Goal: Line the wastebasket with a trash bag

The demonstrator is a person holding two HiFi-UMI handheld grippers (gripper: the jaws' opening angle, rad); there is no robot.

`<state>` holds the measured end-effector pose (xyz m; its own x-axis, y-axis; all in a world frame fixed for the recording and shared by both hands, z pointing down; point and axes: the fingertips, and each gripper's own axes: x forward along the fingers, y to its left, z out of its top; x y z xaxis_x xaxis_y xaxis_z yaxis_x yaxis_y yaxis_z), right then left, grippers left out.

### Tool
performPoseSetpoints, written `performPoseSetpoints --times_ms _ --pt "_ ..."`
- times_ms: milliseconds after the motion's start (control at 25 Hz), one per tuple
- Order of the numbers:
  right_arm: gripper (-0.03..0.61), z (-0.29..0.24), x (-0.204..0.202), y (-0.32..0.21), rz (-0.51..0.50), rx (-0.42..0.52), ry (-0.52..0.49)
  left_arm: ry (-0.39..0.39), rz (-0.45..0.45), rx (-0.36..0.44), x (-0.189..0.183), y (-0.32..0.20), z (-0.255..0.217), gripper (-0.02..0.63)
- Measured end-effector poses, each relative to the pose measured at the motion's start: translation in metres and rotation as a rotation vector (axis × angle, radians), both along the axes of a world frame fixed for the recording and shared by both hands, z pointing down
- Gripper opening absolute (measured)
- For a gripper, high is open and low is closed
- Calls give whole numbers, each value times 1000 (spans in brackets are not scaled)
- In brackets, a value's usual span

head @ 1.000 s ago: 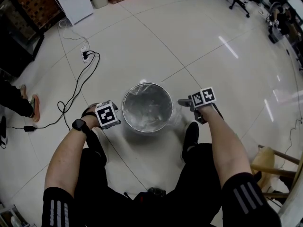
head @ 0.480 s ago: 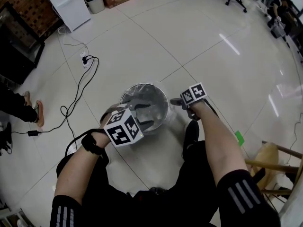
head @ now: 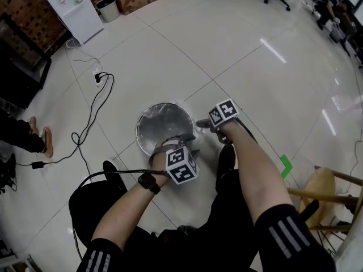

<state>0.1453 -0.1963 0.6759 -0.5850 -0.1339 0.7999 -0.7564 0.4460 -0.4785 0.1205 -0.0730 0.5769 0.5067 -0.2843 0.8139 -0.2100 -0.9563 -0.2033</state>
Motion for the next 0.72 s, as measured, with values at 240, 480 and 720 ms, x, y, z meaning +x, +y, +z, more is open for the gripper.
performPoseSetpoints --times_ms 240,480,720 --pt "341 -3 1 0 35 -44 -76 -141 78 72 1 6 33 5" --pt "333 -16 23 -7 160 -109 -228 -219 161 35 -4 28 57 3" --pt "303 -30 60 -29 308 -79 -277 -230 184 16 -3 35 66 2"
